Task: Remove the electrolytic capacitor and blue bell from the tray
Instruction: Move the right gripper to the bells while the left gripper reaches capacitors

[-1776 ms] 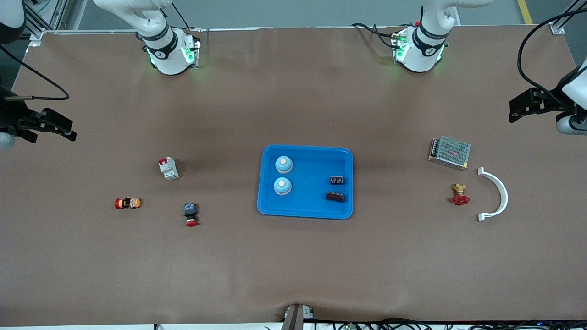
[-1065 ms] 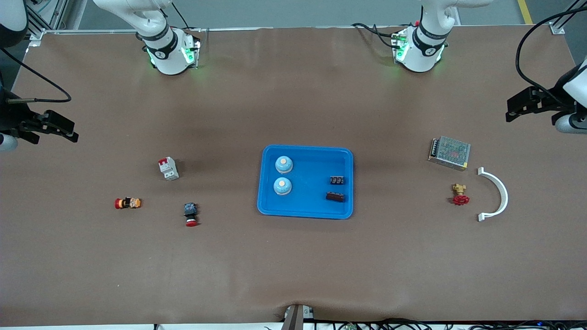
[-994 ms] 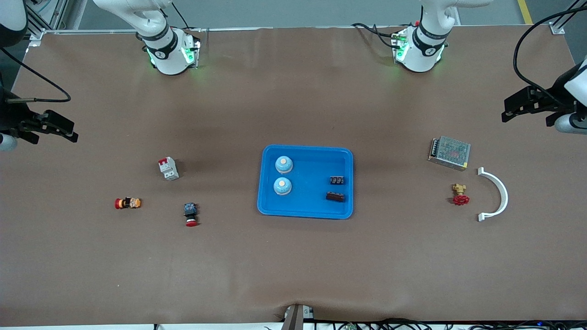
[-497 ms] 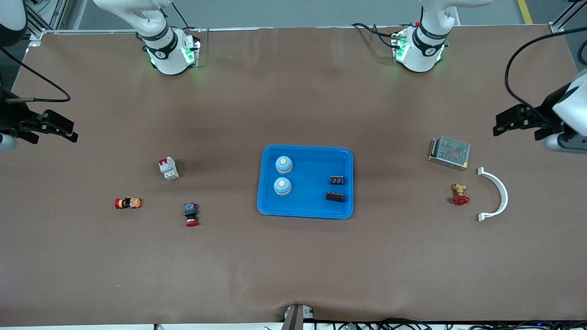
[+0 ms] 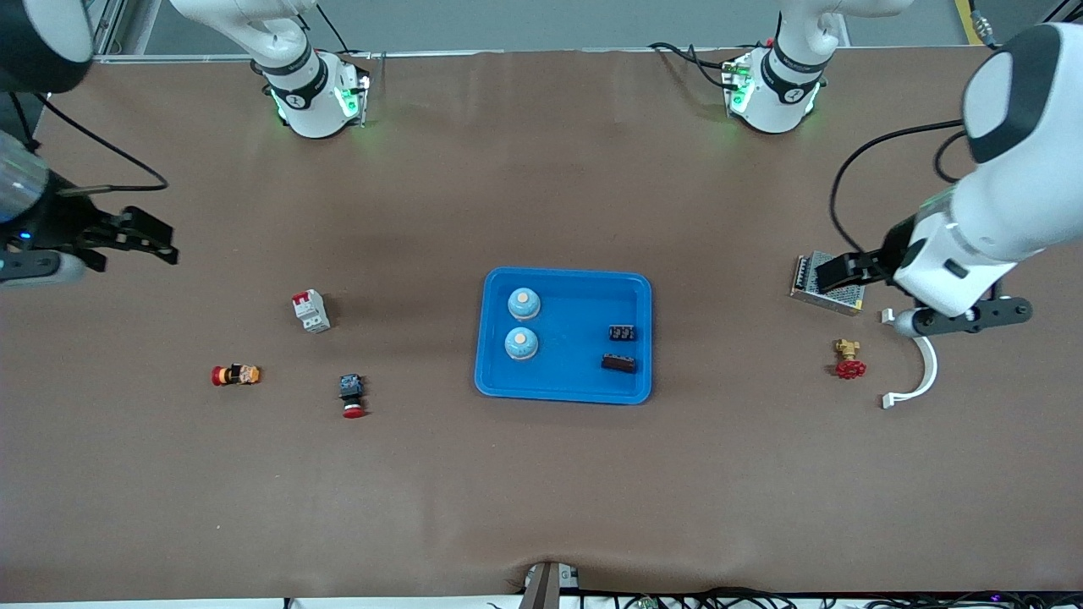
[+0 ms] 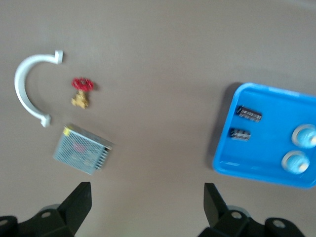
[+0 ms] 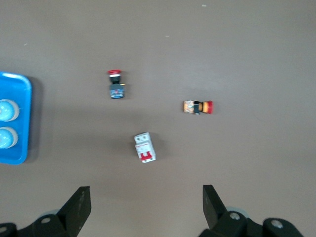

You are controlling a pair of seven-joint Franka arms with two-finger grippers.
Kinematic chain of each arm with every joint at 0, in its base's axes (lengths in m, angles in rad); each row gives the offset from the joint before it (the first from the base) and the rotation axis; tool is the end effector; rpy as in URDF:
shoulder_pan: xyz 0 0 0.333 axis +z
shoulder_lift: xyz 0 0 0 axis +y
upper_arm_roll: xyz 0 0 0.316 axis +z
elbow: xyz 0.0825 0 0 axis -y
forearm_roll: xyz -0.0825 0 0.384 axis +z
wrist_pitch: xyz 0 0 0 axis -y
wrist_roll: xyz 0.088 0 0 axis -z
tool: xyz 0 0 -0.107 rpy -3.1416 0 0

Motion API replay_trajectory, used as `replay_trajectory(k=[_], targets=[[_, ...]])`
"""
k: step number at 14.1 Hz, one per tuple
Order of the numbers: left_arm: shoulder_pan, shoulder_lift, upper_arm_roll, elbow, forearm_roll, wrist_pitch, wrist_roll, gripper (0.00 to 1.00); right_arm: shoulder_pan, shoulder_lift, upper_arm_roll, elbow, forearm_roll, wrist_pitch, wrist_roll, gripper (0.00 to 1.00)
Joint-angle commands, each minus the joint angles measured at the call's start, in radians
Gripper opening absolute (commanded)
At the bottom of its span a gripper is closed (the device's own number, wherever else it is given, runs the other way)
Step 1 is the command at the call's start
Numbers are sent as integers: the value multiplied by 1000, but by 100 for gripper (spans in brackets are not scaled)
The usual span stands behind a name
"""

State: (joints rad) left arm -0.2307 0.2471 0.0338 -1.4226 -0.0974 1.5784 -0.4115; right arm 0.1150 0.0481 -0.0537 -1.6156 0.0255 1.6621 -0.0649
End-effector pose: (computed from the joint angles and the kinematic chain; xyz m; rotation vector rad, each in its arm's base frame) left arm 0.6109 -0.1349 0.5493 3.0606 0.3367 -0.1751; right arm 0.5741 0.0384 0.5841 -3.1128 -0.1931 0.0023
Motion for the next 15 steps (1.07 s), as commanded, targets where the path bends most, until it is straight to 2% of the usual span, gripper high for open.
replay_trajectory(k=[1,3,6,8,15], targets=[[-8,1,-2,-15,-60,34,-198,100,87,35,0,17,5,5,90,100],[-38,6,-3,-38,-61,75,-375,100,171,56,0,16,19,40,212,100],[-81,-9,-5,-146,-61,196,-556,100,297,111,-1,16,31,100,439,100],[-94,-9,-20,-188,-62,276,-663,100,343,153,0,16,33,158,506,100],[-154,37,-26,-190,-51,367,-1102,100,475,317,0,14,39,384,634,100]])
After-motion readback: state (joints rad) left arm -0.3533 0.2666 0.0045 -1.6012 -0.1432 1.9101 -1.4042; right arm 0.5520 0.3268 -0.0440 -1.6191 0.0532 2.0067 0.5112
